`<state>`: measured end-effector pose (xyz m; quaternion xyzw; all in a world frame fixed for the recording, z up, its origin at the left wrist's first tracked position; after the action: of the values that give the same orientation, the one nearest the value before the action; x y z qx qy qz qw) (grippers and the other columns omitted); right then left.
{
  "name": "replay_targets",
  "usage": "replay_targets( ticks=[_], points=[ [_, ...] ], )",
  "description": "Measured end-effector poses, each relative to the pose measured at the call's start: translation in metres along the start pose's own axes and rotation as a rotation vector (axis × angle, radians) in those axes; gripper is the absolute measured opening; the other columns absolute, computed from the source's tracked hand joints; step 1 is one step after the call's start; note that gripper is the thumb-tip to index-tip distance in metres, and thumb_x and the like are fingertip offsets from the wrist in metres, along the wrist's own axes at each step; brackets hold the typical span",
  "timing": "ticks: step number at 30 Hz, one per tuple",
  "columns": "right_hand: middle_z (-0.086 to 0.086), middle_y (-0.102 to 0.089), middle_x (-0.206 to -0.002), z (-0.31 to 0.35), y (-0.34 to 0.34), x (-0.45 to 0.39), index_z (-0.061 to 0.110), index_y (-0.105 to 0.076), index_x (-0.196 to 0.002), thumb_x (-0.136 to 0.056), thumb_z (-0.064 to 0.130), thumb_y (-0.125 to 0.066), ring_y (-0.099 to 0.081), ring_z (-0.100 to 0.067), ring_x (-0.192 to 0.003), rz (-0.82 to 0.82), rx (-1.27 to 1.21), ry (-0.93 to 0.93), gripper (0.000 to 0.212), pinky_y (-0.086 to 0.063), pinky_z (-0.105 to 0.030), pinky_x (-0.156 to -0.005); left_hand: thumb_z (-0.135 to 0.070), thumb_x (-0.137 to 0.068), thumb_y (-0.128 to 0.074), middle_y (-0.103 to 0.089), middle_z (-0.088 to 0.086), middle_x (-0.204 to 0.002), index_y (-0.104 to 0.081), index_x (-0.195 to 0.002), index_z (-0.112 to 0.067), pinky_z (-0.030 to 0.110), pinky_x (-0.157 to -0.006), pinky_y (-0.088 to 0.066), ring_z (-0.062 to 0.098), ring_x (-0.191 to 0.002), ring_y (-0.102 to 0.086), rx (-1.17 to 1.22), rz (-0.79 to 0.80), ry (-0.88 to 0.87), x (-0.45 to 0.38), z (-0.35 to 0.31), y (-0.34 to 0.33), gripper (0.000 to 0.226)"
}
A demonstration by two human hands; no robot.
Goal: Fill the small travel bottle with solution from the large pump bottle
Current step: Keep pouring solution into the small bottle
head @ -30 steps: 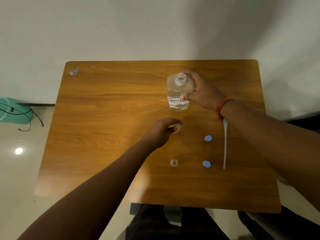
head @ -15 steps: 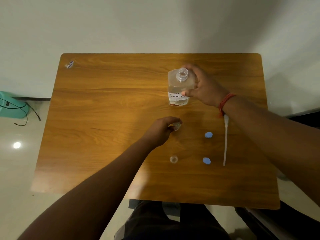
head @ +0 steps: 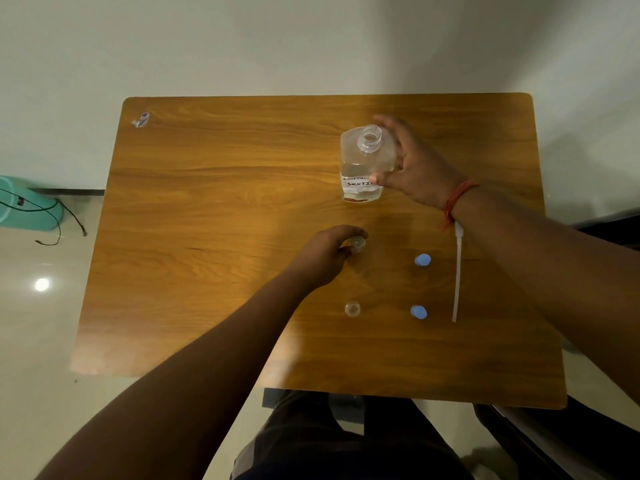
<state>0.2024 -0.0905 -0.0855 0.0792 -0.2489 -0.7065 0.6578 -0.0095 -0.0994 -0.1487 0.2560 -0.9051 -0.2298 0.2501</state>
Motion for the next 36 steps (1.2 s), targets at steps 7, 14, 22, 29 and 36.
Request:
replay_targets(
  ticks=[7,14,22,29,36],
  points=[
    [-0.001,-0.039,-0.151,0.000,-0.001,0.003,0.024,-0.022,-0.151,-0.078,0.011,-0.079,-0.041,-0.019,-0.137,-0.001,-0.009,-0.011,0.094,-0.047,-0.046,-0.105,-0.002,-0.096,-0.062,-0.061,0.003,-0.141,-0.060,-0.137,-0.017,0.021,-0.102,-0.041,0.018,-0.131,-0.055,-0.027,0.004,0.011,0.002,0.000,-0.001,0.043],
    [-0.003,-0.030,-0.158,-0.001,0.001,0.011,0.023,-0.015,-0.154,-0.076,0.016,-0.081,-0.031,-0.017,-0.144,-0.020,-0.028,-0.039,0.102,-0.038,-0.044,-0.113,0.001,-0.094,-0.065,-0.046,0.006,-0.153,-0.042,-0.150,-0.015,0.029,-0.111,-0.042,0.018,-0.140,-0.046,-0.002,-0.018,0.017,0.009,0.005,0.003,0.063],
    [-0.004,-0.028,-0.159,-0.035,-0.004,0.065,0.018,-0.018,-0.153,-0.080,0.015,-0.077,-0.028,-0.010,-0.144,-0.130,-0.129,-0.131,0.094,-0.027,-0.035,-0.119,-0.005,-0.099,-0.058,-0.043,0.006,-0.154,-0.039,-0.151,-0.014,0.037,-0.111,-0.047,0.017,-0.142,-0.044,0.138,-0.095,0.138,0.049,0.025,0.013,0.056],
    [0.002,-0.031,-0.158,-0.065,-0.022,0.106,0.024,-0.026,-0.151,-0.082,0.018,-0.076,-0.029,-0.008,-0.144,-0.138,-0.123,-0.228,0.085,-0.029,-0.037,-0.119,-0.011,-0.101,-0.058,-0.044,-0.004,-0.153,-0.042,-0.150,-0.023,0.040,-0.114,-0.046,0.009,-0.143,-0.040,0.140,0.006,0.098,0.096,0.032,-0.010,0.053],
    [-0.002,-0.032,-0.157,-0.041,-0.026,0.083,0.018,-0.024,-0.152,-0.081,0.022,-0.078,-0.031,-0.009,-0.143,-0.168,-0.131,-0.139,0.089,-0.029,-0.032,-0.118,-0.016,-0.097,-0.066,-0.045,-0.007,-0.155,-0.042,-0.151,-0.027,0.036,-0.118,-0.040,0.007,-0.145,-0.038,0.162,0.090,-0.012,0.106,0.018,-0.034,0.061]
  ],
)
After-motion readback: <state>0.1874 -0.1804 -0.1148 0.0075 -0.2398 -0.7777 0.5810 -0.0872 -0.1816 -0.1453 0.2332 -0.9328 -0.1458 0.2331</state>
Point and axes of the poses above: each hand's wrist, its own x-axis away from the middle knuckle, its own y-axis out of the back of the hand, z = x × y, the point moved 3 cm from there along -x, towards the middle knuckle
